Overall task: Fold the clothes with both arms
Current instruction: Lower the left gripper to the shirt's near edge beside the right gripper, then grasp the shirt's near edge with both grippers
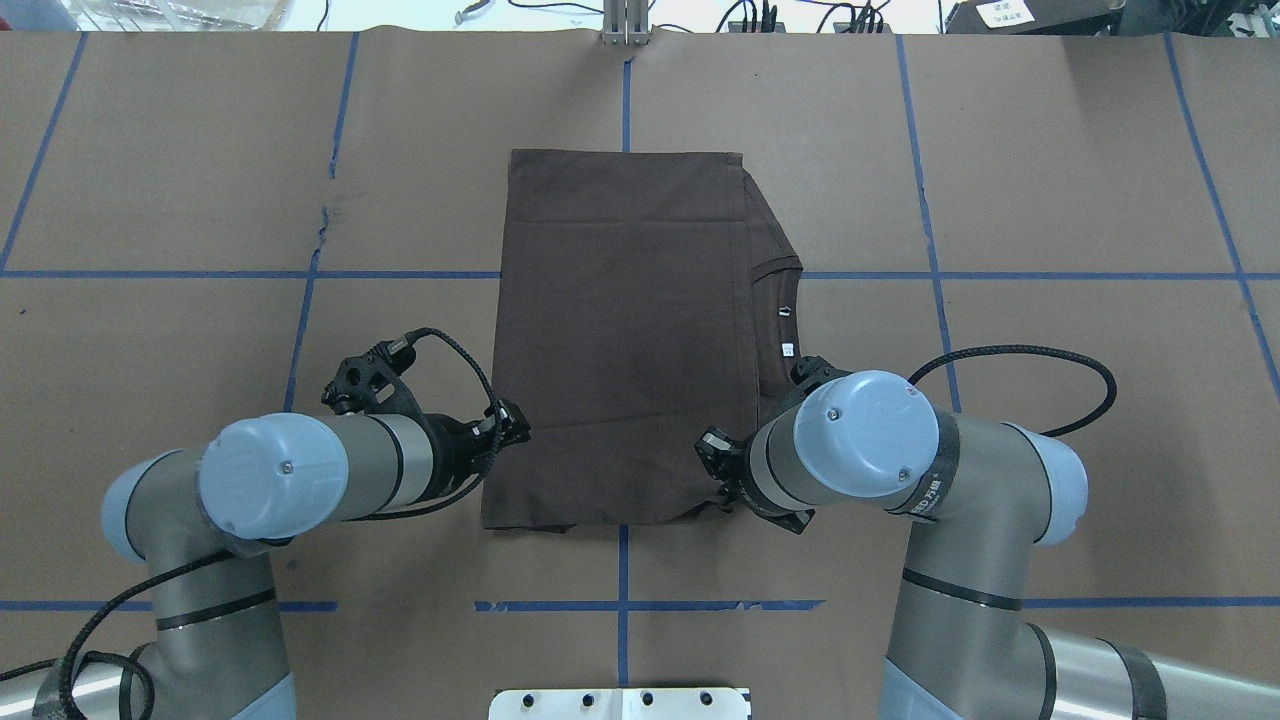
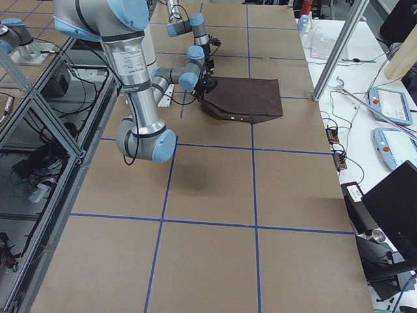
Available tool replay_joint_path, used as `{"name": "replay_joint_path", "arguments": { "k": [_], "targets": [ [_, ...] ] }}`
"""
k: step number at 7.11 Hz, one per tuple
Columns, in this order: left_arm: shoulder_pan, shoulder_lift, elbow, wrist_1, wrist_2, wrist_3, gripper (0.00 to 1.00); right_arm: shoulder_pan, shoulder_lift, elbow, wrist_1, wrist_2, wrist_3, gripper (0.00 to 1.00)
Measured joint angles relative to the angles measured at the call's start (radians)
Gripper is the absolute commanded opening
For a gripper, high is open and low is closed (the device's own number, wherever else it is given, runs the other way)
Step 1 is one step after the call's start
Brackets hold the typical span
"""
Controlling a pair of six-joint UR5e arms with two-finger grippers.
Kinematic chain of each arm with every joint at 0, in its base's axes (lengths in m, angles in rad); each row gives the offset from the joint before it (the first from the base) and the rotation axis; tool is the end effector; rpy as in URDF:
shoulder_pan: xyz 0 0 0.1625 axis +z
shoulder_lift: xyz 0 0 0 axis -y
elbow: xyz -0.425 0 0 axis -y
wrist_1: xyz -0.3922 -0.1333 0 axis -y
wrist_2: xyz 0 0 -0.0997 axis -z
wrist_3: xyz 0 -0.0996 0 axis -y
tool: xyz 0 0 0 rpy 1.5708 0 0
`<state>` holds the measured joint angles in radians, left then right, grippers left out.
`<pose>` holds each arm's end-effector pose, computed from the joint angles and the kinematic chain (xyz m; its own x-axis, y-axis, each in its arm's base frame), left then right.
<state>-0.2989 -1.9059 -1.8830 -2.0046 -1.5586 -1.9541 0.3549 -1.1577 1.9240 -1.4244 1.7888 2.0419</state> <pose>0.5218 -0.3015 0.2862 0.3029 -0.4846 -0.8206 0.4507 0.8315 -0.3247 -0.5154 -0.3102 0.2604 0.4299 0.6319 0.6449 -0.4196 0.7723 -0.4770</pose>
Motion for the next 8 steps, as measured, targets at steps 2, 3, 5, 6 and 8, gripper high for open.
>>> {"name": "replay_joint_path", "arguments": {
  "k": [2, 3, 5, 6, 8],
  "targets": [
    [0.021, 0.000, -0.003, 0.052, 0.004, -0.007, 0.61, 0.000, -0.001, 0.007, -0.001, 0.000, 0.001, 0.00],
    [0.026, -0.001, -0.007, 0.074, 0.004, -0.008, 0.61, 0.001, -0.002, 0.010, -0.001, 0.000, 0.001, 0.00],
    [0.040, 0.002, -0.011, 0.090, 0.003, -0.008, 0.59, 0.001, -0.002, 0.011, -0.001, -0.001, 0.001, 0.00],
    [0.048, 0.003, -0.009, 0.091, 0.003, -0.008, 0.58, 0.001, -0.003, 0.011, -0.001, -0.002, 0.001, 0.00],
    [0.060, 0.005, -0.005, 0.092, 0.003, -0.007, 0.46, 0.000, -0.005, 0.011, -0.001, -0.001, 0.001, 0.00]
  ]
}}
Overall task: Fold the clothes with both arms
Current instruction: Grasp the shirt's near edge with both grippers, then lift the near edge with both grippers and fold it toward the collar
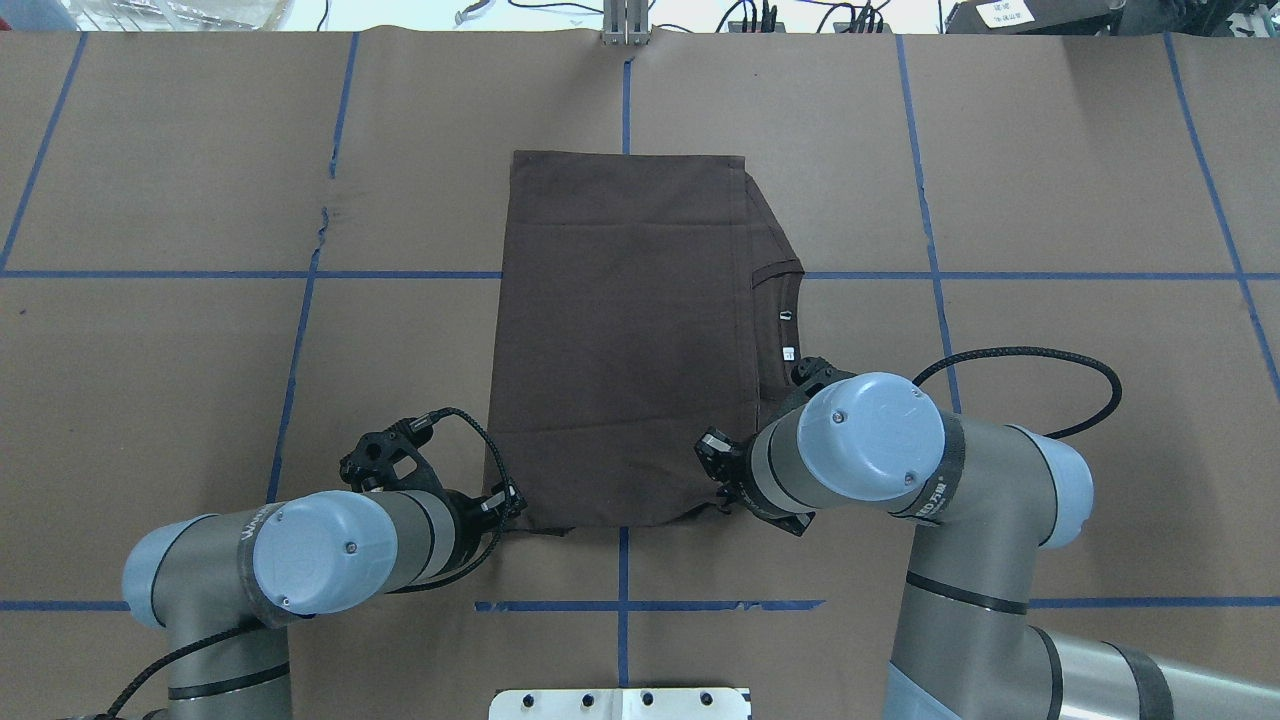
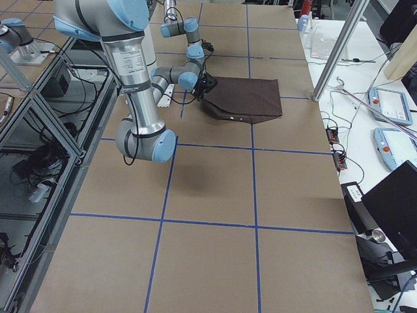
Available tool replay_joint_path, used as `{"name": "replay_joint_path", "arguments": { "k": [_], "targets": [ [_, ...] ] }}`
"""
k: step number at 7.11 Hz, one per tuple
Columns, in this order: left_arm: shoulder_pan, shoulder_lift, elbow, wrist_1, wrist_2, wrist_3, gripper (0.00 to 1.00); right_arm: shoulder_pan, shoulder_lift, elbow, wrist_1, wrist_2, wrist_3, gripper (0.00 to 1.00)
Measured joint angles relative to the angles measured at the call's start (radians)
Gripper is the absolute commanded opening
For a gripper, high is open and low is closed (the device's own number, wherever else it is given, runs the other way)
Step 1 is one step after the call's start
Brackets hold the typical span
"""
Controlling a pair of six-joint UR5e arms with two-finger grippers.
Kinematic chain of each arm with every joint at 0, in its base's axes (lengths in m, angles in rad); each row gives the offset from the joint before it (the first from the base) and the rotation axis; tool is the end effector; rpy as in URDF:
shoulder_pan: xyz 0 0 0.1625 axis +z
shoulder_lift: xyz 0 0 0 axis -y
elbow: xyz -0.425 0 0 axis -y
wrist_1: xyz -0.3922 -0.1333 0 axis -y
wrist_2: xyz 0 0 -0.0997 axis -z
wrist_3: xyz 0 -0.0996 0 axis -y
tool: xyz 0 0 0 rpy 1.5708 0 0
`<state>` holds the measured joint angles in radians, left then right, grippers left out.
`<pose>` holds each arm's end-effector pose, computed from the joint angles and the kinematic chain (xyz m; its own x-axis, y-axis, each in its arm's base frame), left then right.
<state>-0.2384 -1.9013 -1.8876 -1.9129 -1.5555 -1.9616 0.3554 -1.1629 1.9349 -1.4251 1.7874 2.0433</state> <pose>0.5403 -0.2700 0.2994 0.3987 -0.4889 -0.7759 0.4331 0.8462 -0.3106 -0.5118 -0.3093 0.2590 0.4254 0.6320 0.6477 -0.4194 0.7719 -0.4777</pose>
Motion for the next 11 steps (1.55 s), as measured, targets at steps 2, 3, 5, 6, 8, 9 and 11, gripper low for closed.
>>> {"name": "replay_joint_path", "arguments": {
  "k": [2, 3, 5, 6, 8, 9, 11],
  "targets": [
    [0.001, 0.001, 0.000, 0.000, 0.000, 0.001, 0.04, -0.001, -0.004, 0.001, 0.000, 0.001, 0.000, 0.00],
    [0.001, 0.002, -0.002, 0.000, 0.000, 0.001, 0.00, -0.001, -0.005, 0.002, 0.000, 0.001, 0.000, 0.00],
    [0.000, 0.002, -0.008, 0.000, 0.000, 0.006, 0.00, 0.000, -0.006, 0.002, 0.000, 0.001, 0.000, 0.00],
    [-0.001, 0.002, -0.022, 0.000, -0.001, 0.009, 0.00, 0.000, -0.006, 0.003, 0.000, 0.001, 0.000, 0.00],
    [-0.002, 0.039, -0.142, 0.026, -0.003, 0.011, 0.00, -0.019, -0.015, 0.034, -0.007, 0.000, 0.018, 0.00],
    [0.006, 0.064, -0.225, 0.066, -0.004, 0.008, 0.00, -0.056, -0.031, 0.087, -0.033, -0.009, 0.052, 0.00],
    [0.047, 0.078, -0.371, 0.153, -0.007, -0.031, 0.00, -0.148, -0.041, 0.247, -0.176, -0.062, 0.140, 0.00]
  ]
}}
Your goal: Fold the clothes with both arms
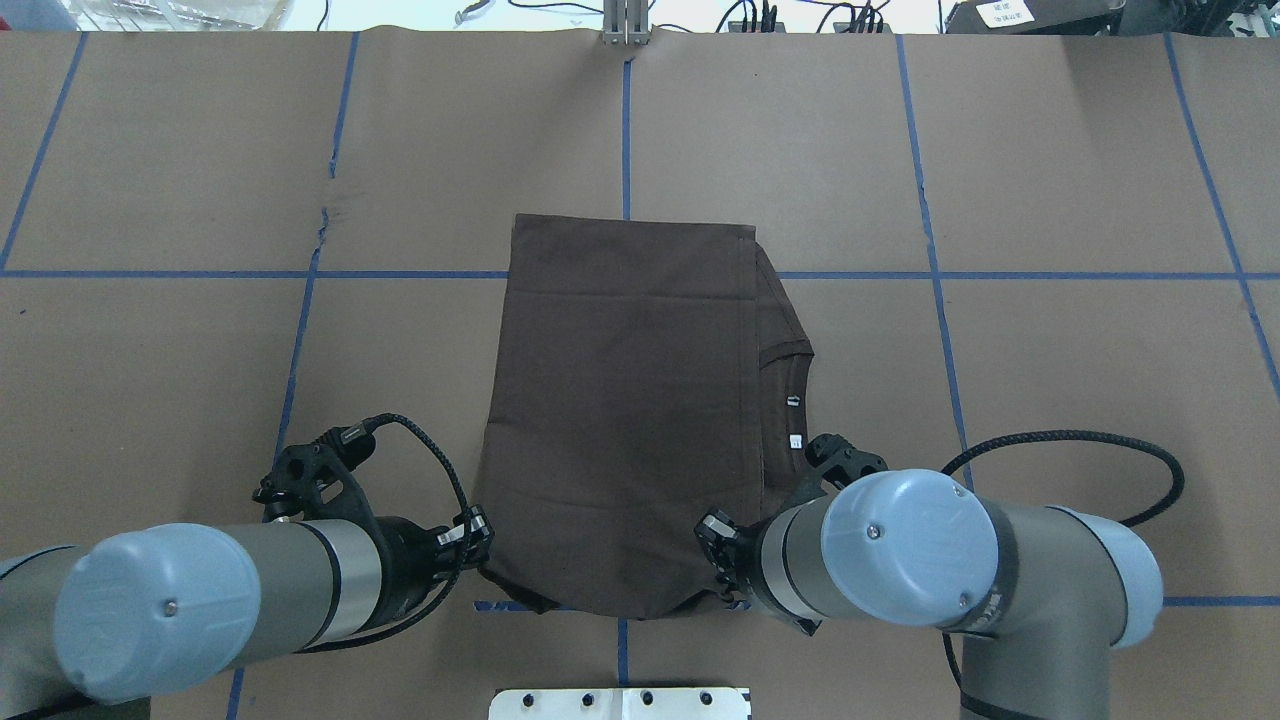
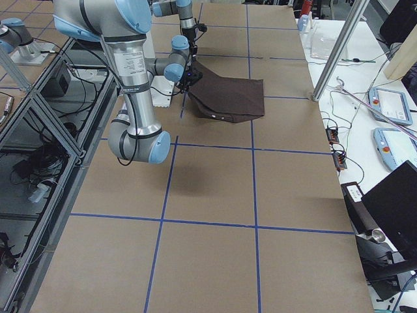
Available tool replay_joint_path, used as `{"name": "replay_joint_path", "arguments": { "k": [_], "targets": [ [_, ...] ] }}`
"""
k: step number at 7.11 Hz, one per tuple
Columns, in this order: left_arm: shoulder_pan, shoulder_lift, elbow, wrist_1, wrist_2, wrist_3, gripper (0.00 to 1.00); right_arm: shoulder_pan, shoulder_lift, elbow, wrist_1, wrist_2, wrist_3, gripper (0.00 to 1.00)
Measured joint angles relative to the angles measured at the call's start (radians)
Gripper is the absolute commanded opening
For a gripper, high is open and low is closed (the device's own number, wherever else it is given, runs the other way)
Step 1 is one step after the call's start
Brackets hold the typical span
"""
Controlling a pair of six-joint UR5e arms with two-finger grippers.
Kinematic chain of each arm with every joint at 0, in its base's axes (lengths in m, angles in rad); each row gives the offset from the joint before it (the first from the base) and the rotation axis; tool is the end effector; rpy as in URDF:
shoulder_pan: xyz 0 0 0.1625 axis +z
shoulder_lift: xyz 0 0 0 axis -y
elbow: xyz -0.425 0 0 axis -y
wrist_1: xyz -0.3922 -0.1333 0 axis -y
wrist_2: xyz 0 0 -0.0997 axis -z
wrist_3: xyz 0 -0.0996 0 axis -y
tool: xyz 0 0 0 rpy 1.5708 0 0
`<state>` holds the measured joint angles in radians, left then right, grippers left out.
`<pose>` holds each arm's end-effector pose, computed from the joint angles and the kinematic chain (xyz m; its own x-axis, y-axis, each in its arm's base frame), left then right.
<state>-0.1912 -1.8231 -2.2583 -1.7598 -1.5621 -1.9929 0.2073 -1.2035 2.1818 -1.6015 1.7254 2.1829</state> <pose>0.4361 -0.2211 0.2098 0.3021 -0.4757 -0.8261 0.3524 0.8609 -0.3669 -0.4745 -0.2203 0.2103 0.4209 0.6687 0.6129 -0.3945 0.7434 -0.5401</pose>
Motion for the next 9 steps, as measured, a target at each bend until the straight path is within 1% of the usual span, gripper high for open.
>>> {"name": "replay_joint_path", "arguments": {
  "k": [1, 2, 3, 4, 6, 7, 8, 9],
  "targets": [
    [0.003, -0.010, -0.035, 0.018, -0.006, -0.008, 0.00, -0.001, 0.011, 0.065, -0.074, -0.016, 0.021, 0.00],
    [-0.024, -0.027, -0.042, 0.025, -0.015, 0.011, 0.00, 0.039, 0.031, 0.092, -0.115, -0.019, 0.025, 0.00],
    [-0.080, -0.048, -0.031, 0.028, -0.026, 0.053, 0.00, 0.097, 0.056, 0.079, -0.128, -0.017, 0.019, 0.00],
    [-0.145, -0.076, 0.002, 0.029, -0.047, 0.097, 0.00, 0.153, 0.089, 0.033, -0.130, -0.015, 0.004, 0.00],
    [-0.251, -0.147, 0.114, 0.029, -0.073, 0.164, 0.00, 0.258, 0.153, -0.097, -0.124, -0.002, -0.071, 0.00],
    [-0.287, -0.183, 0.184, 0.027, -0.076, 0.194, 0.00, 0.310, 0.194, -0.194, -0.097, 0.019, -0.102, 0.00],
    [-0.324, -0.238, 0.281, 0.020, -0.076, 0.226, 0.00, 0.362, 0.248, -0.313, -0.043, 0.050, -0.120, 0.00],
    [-0.365, -0.304, 0.408, 0.004, -0.076, 0.266, 0.37, 0.409, 0.309, -0.452, 0.017, 0.086, -0.149, 0.76]
  ]
}}
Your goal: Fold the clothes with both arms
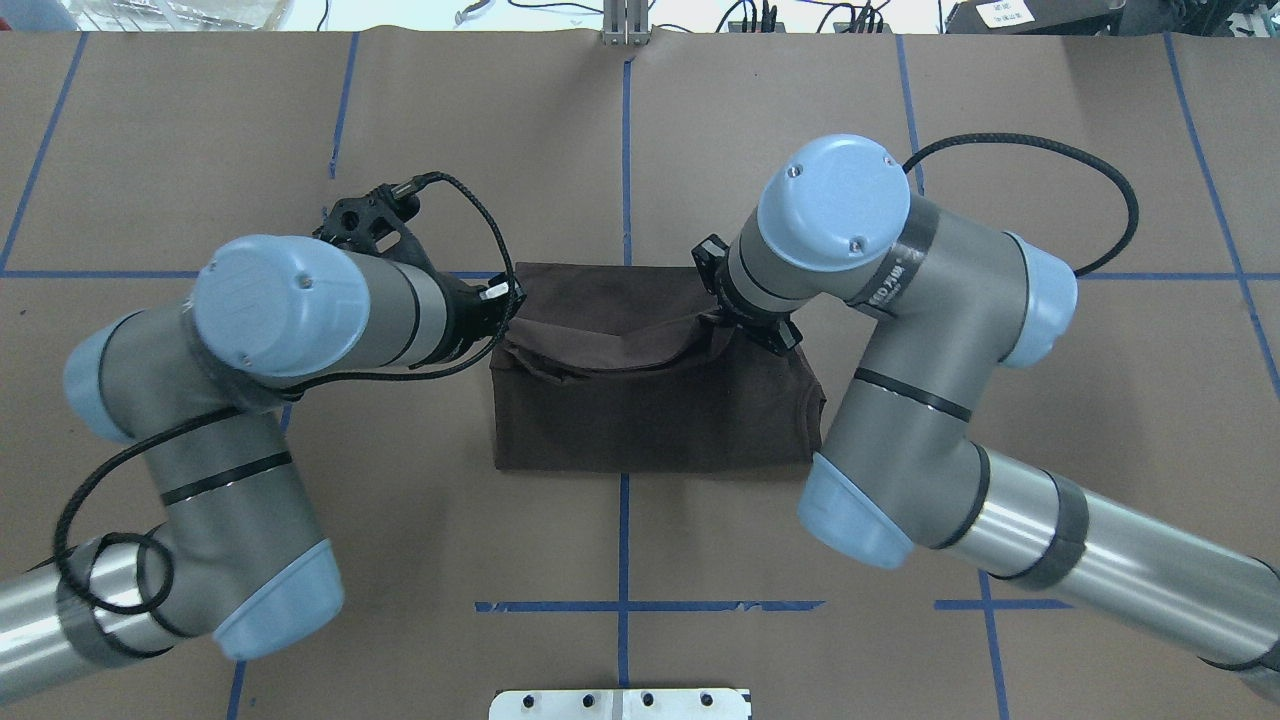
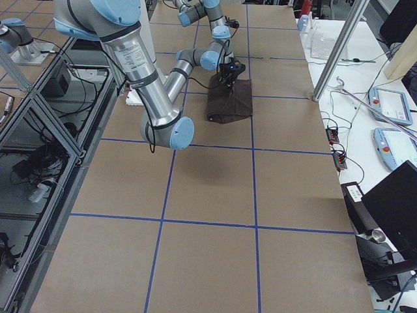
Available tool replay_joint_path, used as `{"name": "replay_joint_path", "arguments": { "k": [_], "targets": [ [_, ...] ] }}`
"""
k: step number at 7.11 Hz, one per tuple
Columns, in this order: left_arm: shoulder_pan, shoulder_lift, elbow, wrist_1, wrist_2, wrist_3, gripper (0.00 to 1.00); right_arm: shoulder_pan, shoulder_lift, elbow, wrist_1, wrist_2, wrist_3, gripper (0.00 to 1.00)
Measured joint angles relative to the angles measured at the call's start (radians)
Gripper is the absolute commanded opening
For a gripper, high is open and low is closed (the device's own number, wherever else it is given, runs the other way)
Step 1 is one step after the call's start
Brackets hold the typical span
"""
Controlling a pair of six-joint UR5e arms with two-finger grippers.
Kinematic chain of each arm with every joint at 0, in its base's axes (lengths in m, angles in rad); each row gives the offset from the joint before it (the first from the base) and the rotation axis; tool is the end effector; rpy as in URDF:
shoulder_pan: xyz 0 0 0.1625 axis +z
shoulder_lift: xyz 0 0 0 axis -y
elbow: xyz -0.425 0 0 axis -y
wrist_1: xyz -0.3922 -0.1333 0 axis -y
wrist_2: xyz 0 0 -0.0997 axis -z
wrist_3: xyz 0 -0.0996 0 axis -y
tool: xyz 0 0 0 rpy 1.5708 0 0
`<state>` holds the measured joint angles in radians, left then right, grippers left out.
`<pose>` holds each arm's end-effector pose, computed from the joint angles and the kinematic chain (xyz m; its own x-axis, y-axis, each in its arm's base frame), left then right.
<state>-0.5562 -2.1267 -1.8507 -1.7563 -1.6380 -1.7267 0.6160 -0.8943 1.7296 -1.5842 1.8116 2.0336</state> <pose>0.4632 -0.4370 0.1994 0.3639 -0.4086 -0.8370 0.5412 0.8241 -0.1671 -0.4819 -0.4753 0.1959 0.3104 0.7509 0.5829 -0.6226 0.6239 -0.4723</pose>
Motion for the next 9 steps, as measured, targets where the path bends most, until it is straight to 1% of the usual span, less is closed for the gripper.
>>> {"name": "replay_joint_path", "arguments": {
  "k": [1, 2, 3, 4, 5, 6, 7, 8, 9],
  "targets": [
    [-0.049, -0.063, 0.165, -0.069, 0.000, 0.054, 0.99, 0.047, 0.069, -0.174, 0.084, 0.031, -0.062, 1.00],
    [-0.103, -0.114, 0.342, -0.190, 0.000, 0.118, 1.00, 0.100, 0.141, -0.365, 0.197, 0.053, -0.163, 1.00],
    [-0.141, -0.140, 0.450, -0.273, -0.007, 0.164, 1.00, 0.153, 0.190, -0.492, 0.277, 0.089, -0.271, 1.00],
    [-0.164, -0.147, 0.486, -0.307, -0.032, 0.186, 1.00, 0.207, 0.201, -0.543, 0.314, 0.156, -0.355, 1.00],
    [-0.175, -0.129, 0.465, -0.321, -0.061, 0.196, 1.00, 0.244, 0.185, -0.549, 0.330, 0.213, -0.405, 1.00],
    [-0.180, -0.084, 0.399, -0.324, -0.080, 0.220, 1.00, 0.271, 0.162, -0.529, 0.333, 0.245, -0.426, 1.00],
    [-0.188, -0.022, 0.314, -0.323, -0.107, 0.295, 1.00, 0.300, 0.122, -0.495, 0.333, 0.270, -0.466, 1.00],
    [-0.208, 0.056, 0.233, -0.325, -0.154, 0.422, 1.00, 0.346, 0.053, -0.451, 0.331, 0.310, -0.583, 1.00],
    [-0.247, 0.139, 0.178, -0.331, -0.224, 0.580, 1.00, 0.411, -0.034, -0.409, 0.330, 0.355, -0.765, 1.00]
  ]
}}
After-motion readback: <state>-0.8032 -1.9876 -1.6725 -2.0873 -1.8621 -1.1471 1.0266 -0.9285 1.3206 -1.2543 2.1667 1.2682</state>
